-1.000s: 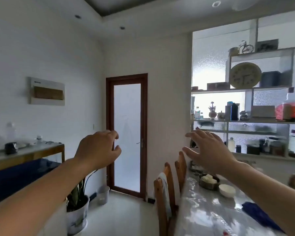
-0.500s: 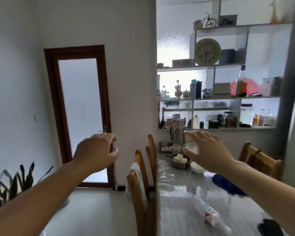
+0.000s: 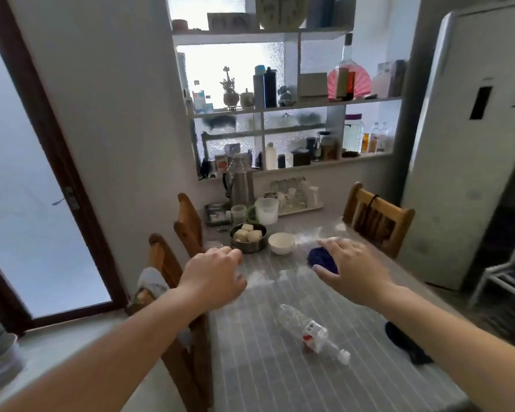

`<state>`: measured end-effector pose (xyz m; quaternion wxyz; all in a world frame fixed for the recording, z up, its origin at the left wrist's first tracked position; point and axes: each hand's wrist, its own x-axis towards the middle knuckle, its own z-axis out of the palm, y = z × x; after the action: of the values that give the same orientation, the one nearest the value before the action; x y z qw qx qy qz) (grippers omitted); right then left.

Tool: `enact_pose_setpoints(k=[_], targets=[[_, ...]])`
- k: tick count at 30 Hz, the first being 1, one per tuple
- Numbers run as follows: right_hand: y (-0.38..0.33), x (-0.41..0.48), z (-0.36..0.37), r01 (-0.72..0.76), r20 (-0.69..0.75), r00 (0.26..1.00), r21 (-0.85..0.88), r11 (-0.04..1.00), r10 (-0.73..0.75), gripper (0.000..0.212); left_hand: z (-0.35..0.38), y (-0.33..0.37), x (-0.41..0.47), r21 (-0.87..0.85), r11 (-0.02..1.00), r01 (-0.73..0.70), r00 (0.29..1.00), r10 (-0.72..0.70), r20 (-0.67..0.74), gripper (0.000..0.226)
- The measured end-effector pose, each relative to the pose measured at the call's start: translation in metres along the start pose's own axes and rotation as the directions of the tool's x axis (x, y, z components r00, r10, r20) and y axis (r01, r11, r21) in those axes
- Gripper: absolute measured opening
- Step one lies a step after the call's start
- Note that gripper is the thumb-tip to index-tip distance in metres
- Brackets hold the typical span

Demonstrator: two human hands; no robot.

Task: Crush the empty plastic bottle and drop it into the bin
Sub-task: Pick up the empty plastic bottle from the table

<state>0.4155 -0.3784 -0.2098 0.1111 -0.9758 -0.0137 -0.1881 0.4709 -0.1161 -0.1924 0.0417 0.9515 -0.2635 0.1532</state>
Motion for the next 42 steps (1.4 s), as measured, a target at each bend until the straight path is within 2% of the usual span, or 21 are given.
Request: enact_pose_setpoints(k=[7, 10, 15, 19, 23, 26, 32, 34, 37, 42], targets=[[0.038, -0.003, 0.076, -0.224, 0.185, 0.957, -0.014, 0.974, 0.223, 0.066, 0.094, 0.030, 0.061, -0.084, 0.985, -0.150, 0.963, 0.165, 0.212, 0.042], [0.045, -0.006, 0.108, -0.318, 0.285, 0.910, 0.012, 0.948, 0.302, 0.067, 0.130, 0.034, 0.081, -0.110, 0.966, -0.232, 0.925, 0.254, 0.282, 0.043], [0.054, -0.011, 0.158, -0.480, 0.313, 0.834, 0.007, 0.877, 0.454, 0.068, 0.182, 0.036, 0.110, -0.173, 0.930, -0.325, 0.848, 0.368, 0.382, 0.048], [0.061, -0.014, 0.197, -0.608, 0.372, 0.731, -0.027, 0.794, 0.572, 0.069, 0.228, 0.035, 0.123, -0.220, 0.898, -0.380, 0.767, 0.439, 0.467, 0.057], [0.065, -0.022, 0.224, -0.688, 0.403, 0.650, -0.047, 0.724, 0.644, 0.067, 0.272, 0.032, 0.135, -0.240, 0.854, -0.461, 0.692, 0.516, 0.505, 0.070], [0.064, -0.031, 0.245, -0.736, 0.374, 0.607, -0.067, 0.674, 0.701, 0.064, 0.303, 0.031, 0.139, -0.283, 0.826, -0.488, 0.655, 0.561, 0.506, 0.075], [0.059, -0.042, 0.279, -0.767, 0.355, 0.562, -0.114, 0.632, 0.747, 0.066, 0.348, 0.039, 0.132, -0.341, 0.776, -0.530, 0.636, 0.630, 0.446, 0.085], [0.062, -0.042, 0.282, -0.770, 0.308, 0.569, -0.124, 0.626, 0.762, 0.060, 0.357, 0.042, 0.127, -0.320, 0.776, -0.543, 0.650, 0.630, 0.424, 0.088], [0.069, -0.038, 0.272, -0.717, 0.290, 0.639, -0.112, 0.688, 0.713, 0.052, 0.359, 0.040, 0.121, -0.342, 0.799, -0.495, 0.699, 0.600, 0.390, 0.087], [0.069, -0.002, 0.217, -0.582, 0.345, 0.781, 0.098, 0.808, 0.520, 0.053, 0.337, 0.015, 0.119, -0.428, 0.845, -0.322, 0.810, 0.480, 0.337, 0.093]])
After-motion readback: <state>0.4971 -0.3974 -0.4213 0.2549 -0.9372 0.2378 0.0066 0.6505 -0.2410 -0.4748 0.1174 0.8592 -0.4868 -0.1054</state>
